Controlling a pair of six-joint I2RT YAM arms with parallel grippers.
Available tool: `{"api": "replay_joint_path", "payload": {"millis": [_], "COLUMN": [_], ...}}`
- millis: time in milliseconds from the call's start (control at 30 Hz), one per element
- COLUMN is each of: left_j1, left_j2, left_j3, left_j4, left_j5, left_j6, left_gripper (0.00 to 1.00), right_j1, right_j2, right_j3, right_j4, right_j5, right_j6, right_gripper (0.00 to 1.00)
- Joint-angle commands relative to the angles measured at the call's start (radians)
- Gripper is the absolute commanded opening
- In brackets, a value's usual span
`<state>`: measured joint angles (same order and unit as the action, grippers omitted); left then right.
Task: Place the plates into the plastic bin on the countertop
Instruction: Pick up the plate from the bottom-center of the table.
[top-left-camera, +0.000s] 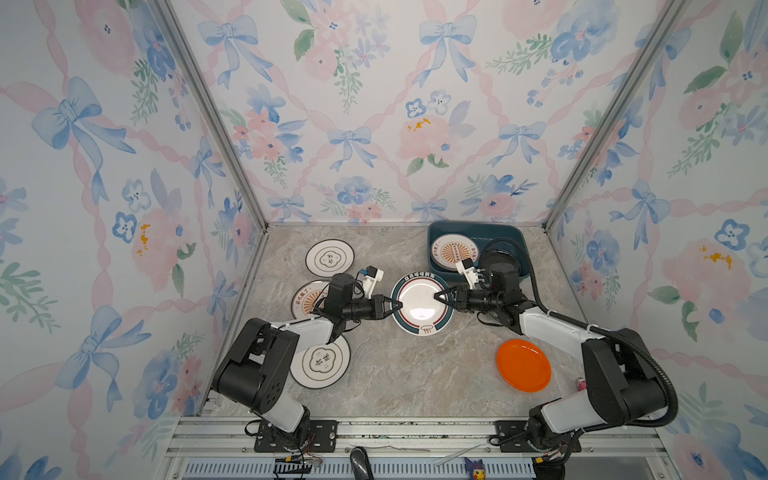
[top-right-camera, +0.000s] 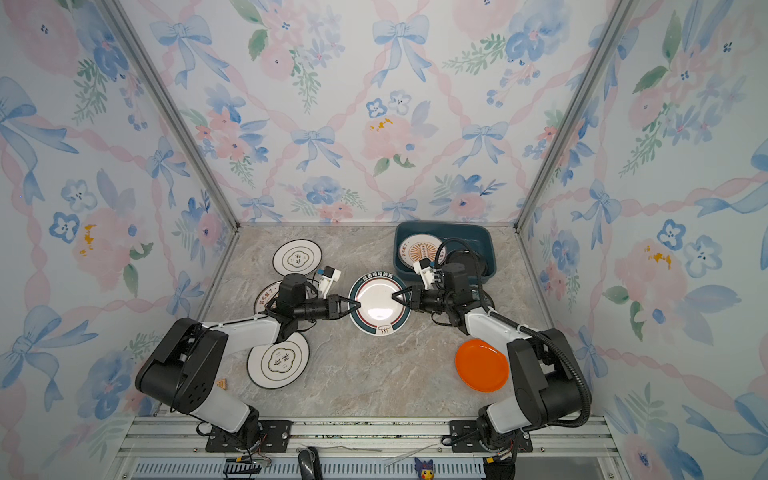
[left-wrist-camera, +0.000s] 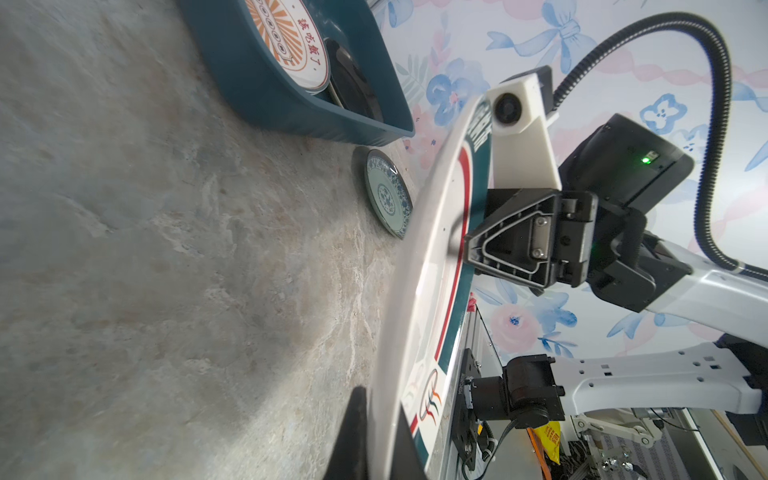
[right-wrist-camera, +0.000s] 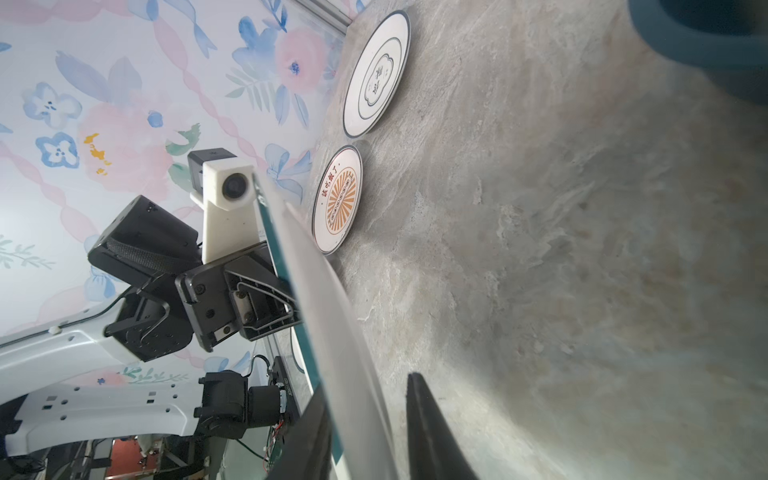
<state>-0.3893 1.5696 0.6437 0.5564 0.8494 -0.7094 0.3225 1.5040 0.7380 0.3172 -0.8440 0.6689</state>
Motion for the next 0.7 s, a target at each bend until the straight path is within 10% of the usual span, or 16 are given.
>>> {"api": "replay_joint_path", "payload": {"millis": [0,200,667], "left_j1": [-0.022,-0.023,-0.015], "left_j2": [-0.007,-0.003,-0.071], "left_j3": [0.017,0.014,-0.01], "left_j4": [-0.015,-0.015,-0.016], "left_j5": [0.0,-0.011,-0.066], "left_j6": [0.012,0.01,0.001], "left_gripper": [0.0,0.01,0.69], "right_j1": [0.021,0.019,-0.148], "right_j2": [0.015,0.017,-0.006], "right_j3": [-0.009,-0.007,0.302], "right_j4": [0.193,0.188,-0.42], "right_j5": [-0.127,-0.127,0.088], "right_j6": [0.066,0.069,-0.108], "right_gripper": [0.16,0.01,0.0]}}
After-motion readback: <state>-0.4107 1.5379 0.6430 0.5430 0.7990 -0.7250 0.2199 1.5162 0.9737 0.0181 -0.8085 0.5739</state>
